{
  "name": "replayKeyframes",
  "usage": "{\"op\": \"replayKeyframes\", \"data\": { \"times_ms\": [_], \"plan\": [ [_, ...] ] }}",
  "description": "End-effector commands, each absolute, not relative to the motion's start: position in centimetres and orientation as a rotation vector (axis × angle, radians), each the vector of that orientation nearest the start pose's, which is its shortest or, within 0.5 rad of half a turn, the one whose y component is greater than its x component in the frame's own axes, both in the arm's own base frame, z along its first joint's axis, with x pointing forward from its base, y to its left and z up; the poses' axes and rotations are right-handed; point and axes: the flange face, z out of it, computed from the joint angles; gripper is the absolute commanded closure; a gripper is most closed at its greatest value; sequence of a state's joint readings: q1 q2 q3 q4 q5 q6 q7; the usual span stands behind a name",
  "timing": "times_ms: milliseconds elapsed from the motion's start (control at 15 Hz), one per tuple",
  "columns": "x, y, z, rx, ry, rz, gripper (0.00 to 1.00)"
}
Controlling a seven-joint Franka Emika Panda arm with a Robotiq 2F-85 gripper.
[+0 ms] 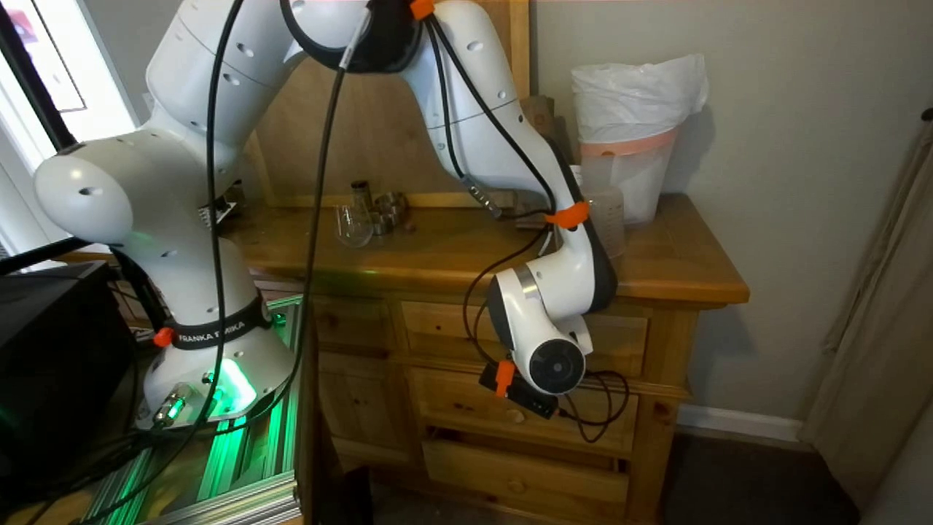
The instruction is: Pull open the top drawer
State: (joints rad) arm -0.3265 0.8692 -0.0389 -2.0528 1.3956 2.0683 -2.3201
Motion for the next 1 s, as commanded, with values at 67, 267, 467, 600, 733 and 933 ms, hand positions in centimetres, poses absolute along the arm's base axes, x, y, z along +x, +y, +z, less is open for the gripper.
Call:
{"op": "replayKeyframes", "data": {
  "times_ms": [67, 267, 467, 600, 733, 933],
  "plan": [
    [47.1, -13.7, -0.4, -2.117, -0.780, -0.788, 0.84],
    [46.3, -15.5, 1.3, -2.174, -0.823, -0.764, 0.60],
    [45.7, -17.4, 3.3, -2.221, -0.852, -0.759, 0.40],
    [45.1, -18.6, 4.7, -2.247, -0.880, -0.756, 0.26],
    [44.1, -19.3, 6.7, -2.264, -0.941, -0.737, 0.12],
    [42.2, -19.8, 9.5, -2.267, -1.058, -0.671, 0.00]
  ]
}}
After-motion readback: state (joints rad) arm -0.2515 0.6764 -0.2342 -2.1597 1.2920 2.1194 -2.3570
